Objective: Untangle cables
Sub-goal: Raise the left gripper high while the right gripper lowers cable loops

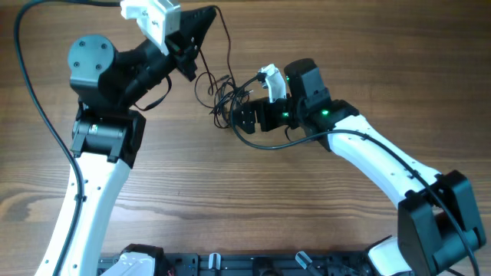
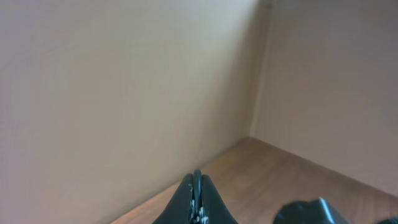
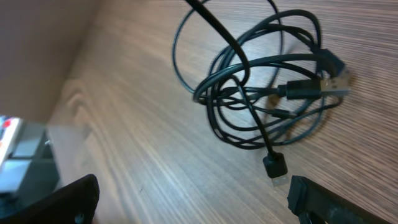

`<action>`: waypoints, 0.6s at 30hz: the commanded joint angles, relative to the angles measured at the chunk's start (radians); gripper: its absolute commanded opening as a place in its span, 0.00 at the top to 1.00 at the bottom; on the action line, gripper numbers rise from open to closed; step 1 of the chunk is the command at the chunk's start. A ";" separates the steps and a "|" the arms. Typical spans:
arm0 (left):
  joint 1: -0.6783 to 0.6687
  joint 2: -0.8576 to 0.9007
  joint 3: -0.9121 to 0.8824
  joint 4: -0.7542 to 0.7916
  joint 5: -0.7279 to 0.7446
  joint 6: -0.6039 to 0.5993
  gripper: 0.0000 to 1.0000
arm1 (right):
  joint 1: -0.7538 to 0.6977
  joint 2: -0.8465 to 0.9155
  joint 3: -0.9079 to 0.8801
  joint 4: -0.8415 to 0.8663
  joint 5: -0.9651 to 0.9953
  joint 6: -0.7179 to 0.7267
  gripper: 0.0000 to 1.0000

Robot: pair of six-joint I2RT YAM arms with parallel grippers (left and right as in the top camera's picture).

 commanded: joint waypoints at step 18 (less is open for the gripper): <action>0.004 -0.014 0.163 -0.066 -0.071 -0.008 0.96 | 0.001 0.182 -0.007 0.212 0.072 0.173 0.02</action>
